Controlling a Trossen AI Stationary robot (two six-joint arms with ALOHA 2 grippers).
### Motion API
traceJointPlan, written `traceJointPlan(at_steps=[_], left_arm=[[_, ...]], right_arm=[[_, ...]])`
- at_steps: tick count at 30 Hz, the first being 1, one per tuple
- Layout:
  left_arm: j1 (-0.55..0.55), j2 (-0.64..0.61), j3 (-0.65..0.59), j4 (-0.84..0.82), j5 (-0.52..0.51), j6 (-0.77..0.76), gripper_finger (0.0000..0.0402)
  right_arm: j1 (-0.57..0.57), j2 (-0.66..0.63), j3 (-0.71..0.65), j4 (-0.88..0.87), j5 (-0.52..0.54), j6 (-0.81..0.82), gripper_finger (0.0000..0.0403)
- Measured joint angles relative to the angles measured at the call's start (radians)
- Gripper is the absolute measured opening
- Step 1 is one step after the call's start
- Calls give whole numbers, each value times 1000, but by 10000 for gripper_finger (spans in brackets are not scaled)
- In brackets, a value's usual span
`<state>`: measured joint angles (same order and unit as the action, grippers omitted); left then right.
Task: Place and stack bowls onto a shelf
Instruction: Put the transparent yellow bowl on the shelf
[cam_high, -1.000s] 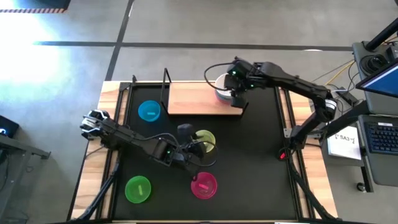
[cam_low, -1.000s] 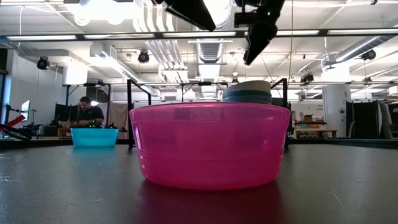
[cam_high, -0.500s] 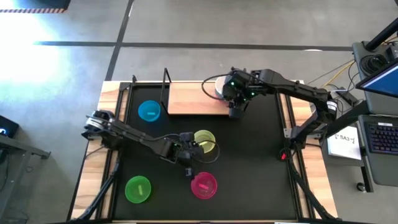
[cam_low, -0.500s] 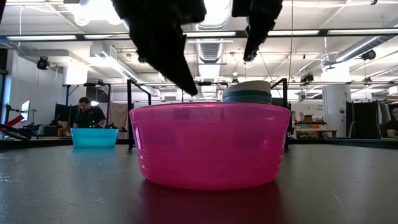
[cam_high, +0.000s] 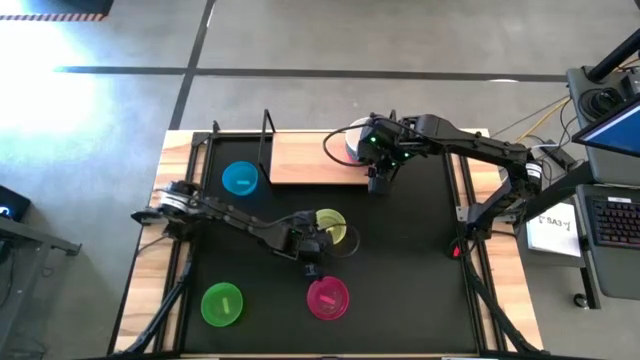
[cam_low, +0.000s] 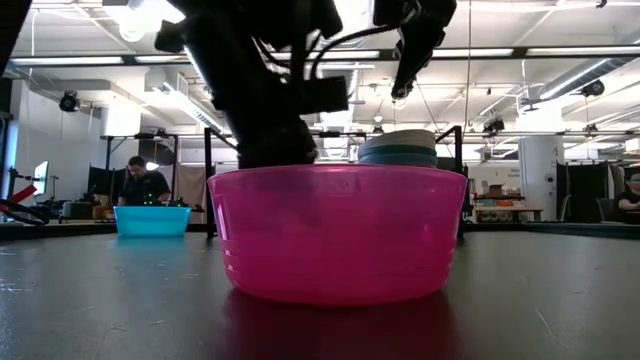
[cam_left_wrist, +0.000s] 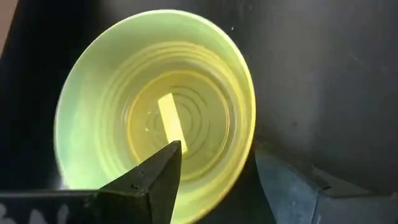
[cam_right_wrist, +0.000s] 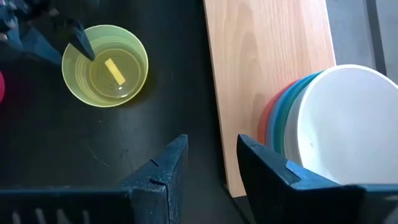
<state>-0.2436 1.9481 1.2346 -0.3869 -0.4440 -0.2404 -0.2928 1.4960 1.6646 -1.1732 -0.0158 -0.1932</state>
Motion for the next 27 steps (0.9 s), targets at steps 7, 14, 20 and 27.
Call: traceJointPlan(at_steps=[7,14,20,27], left_arm=[[15,68,40,-6,1,-4,122],[48,36,47,-51,56,-15,11],[98,-8,47,-93,61,-8,3],[156,-78,50,-96,57,36,1]], right_arm=[[0,0,0,-5,0,0,125],[0,0,0,-10,0,-16,123],[-2,0,0,-35,-1,-49,123],[-2,-1,0,-67,0,-53,123]])
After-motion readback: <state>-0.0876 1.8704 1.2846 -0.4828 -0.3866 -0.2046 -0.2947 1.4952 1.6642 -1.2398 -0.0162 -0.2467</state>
